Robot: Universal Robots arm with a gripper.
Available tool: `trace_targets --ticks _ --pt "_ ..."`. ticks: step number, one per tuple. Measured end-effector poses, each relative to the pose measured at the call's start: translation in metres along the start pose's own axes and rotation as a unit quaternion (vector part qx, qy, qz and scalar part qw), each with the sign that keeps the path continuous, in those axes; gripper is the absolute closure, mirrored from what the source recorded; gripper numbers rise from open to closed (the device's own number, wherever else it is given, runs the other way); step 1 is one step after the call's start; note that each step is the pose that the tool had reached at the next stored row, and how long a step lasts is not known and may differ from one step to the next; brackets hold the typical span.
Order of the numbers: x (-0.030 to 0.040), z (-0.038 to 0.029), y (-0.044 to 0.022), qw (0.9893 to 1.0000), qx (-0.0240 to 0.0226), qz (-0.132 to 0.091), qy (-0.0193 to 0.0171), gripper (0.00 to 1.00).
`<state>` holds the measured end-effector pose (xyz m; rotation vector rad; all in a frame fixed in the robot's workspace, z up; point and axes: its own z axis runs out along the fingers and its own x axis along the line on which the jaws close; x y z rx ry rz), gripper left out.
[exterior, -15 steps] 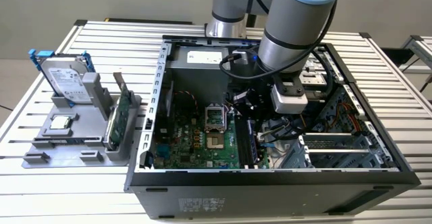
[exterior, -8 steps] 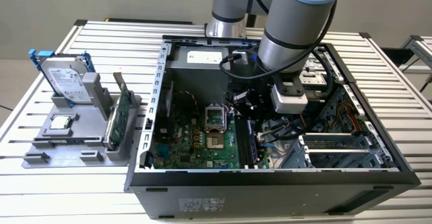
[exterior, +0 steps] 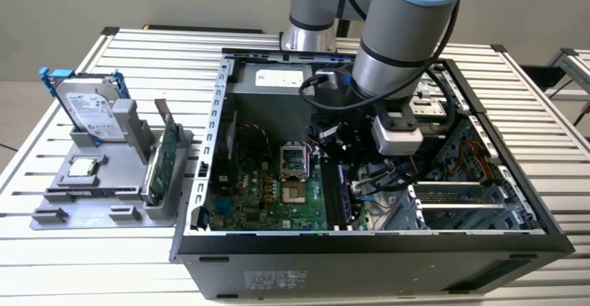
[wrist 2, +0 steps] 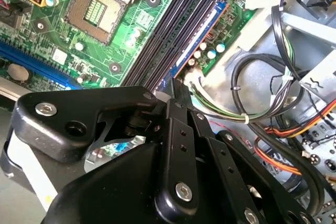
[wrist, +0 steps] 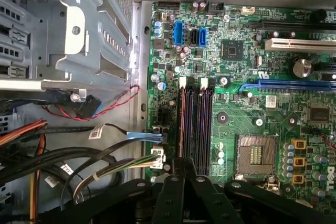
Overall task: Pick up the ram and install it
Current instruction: 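Insert the ram into the slot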
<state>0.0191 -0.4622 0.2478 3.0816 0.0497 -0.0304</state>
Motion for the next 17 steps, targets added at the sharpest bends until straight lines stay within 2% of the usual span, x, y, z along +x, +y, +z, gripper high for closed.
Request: trace_targets --ticks 8,17 --pt "-0.0008 0.0003 0.0 0.9991 -0.0007 -0.041 0.0022 1.0" --pt "-0.0017 0.0002 0.0 0.9968 -0.0016 -0.08 0.0042 1.0"
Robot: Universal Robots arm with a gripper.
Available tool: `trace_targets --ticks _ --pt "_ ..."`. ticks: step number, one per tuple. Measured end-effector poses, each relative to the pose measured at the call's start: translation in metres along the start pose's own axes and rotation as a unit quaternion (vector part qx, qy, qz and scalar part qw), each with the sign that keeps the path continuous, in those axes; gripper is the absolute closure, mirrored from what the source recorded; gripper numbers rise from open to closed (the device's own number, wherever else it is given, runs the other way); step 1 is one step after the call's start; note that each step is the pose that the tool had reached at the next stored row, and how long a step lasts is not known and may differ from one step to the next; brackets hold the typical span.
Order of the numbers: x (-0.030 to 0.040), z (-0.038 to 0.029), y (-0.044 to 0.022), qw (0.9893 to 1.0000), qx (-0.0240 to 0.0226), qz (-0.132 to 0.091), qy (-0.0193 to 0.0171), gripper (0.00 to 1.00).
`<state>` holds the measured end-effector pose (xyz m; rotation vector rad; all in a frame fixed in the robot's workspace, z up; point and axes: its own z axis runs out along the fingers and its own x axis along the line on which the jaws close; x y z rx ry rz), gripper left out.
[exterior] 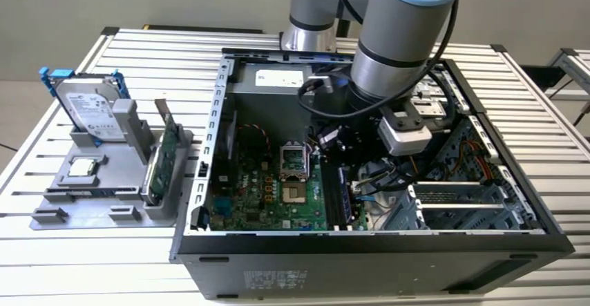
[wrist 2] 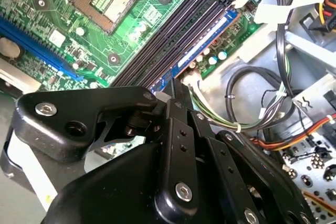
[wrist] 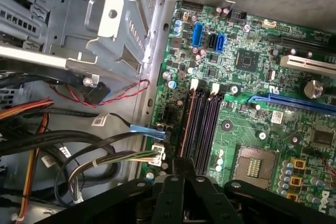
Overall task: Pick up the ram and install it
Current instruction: 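Insert the ram into the slot, then press down the ram until it locks into place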
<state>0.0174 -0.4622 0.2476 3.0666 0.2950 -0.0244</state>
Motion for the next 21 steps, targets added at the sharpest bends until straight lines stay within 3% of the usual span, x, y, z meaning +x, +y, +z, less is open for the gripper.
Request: trace_targets --ticks 12,16,21 --pt "-0.0012 0.0 -0.0002 0.9988 -0.0009 -0.048 0.002 1.0" --pt "-0.0016 0.0 -0.0003 0.9978 -0.0012 -0.066 0.0027 1.0" --pt "-0.002 0.0 -0.0004 0.9956 -0.0017 -0.093 0.0037 1.0"
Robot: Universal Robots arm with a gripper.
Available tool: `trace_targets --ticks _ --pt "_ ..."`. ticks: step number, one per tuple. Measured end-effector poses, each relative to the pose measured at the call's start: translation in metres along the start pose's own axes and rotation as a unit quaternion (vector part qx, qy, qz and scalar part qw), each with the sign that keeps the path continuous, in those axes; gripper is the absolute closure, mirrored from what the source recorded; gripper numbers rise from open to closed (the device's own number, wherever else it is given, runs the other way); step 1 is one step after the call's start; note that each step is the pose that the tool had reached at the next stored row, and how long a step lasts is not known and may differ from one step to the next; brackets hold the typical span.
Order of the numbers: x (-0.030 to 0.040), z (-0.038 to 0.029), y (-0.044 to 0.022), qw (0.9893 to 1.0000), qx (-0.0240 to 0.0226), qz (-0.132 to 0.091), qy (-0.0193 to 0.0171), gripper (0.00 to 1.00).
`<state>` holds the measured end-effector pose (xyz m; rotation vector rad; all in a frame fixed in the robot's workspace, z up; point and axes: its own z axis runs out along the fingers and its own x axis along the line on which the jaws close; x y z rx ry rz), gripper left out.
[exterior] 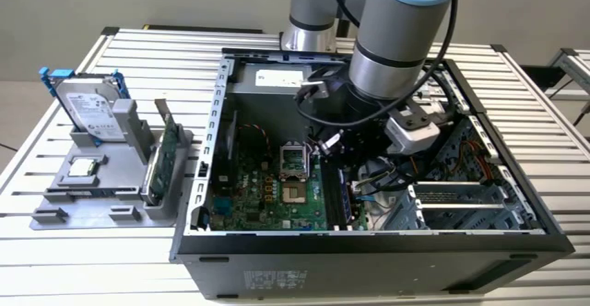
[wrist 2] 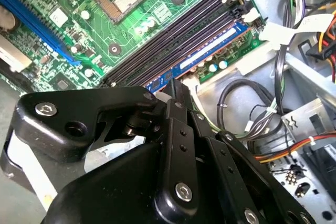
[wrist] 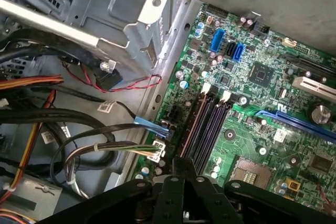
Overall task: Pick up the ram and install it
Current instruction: 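Press down the ram until it locks into place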
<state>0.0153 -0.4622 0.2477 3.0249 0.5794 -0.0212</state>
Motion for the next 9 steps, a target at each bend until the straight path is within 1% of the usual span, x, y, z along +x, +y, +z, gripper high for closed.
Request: trace_targets --ticks 4,9 --pt "-0.0002 0.0 -0.0001 0.9998 -0.0003 -0.021 0.0007 1.0" --pt "-0.0004 0.0 -0.0002 0.9991 -0.0004 -0.042 0.0009 1.0"
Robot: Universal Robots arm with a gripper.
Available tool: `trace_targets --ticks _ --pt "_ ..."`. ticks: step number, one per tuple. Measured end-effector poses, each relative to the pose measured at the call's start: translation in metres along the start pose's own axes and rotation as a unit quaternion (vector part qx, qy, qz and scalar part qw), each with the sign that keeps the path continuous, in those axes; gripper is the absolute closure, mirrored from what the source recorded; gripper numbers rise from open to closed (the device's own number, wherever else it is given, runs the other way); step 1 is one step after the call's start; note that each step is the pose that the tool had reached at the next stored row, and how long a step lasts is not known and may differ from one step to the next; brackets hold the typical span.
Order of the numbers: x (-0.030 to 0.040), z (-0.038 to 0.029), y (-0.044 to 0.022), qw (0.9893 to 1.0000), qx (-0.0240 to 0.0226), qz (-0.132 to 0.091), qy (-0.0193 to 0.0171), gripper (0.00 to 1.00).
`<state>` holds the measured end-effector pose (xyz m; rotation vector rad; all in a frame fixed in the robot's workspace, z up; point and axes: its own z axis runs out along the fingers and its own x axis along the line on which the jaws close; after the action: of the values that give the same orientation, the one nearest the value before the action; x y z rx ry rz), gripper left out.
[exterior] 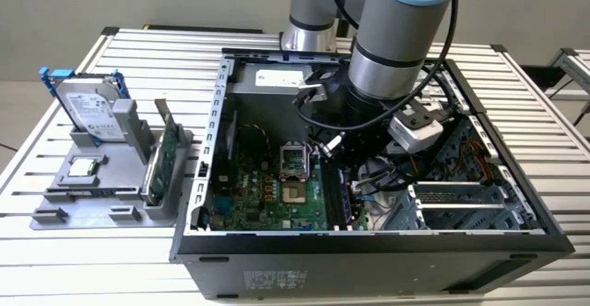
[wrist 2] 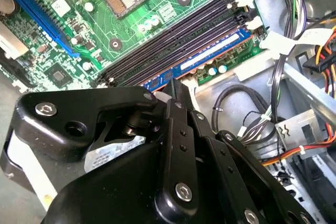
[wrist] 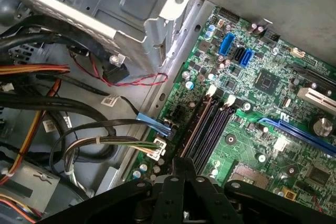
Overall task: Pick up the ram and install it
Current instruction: 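Press down the ram until it locks into place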
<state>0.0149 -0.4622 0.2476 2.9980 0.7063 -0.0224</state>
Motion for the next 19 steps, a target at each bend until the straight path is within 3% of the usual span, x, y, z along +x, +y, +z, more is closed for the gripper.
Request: trace_targets --ticks 10,19 --pt "-0.0005 0.0 -0.0002 0.9991 -0.0002 -0.042 0.0003 1.0" --pt "-0.001 0.0 -0.0005 0.9967 -0.0005 -0.081 0.001 1.0"
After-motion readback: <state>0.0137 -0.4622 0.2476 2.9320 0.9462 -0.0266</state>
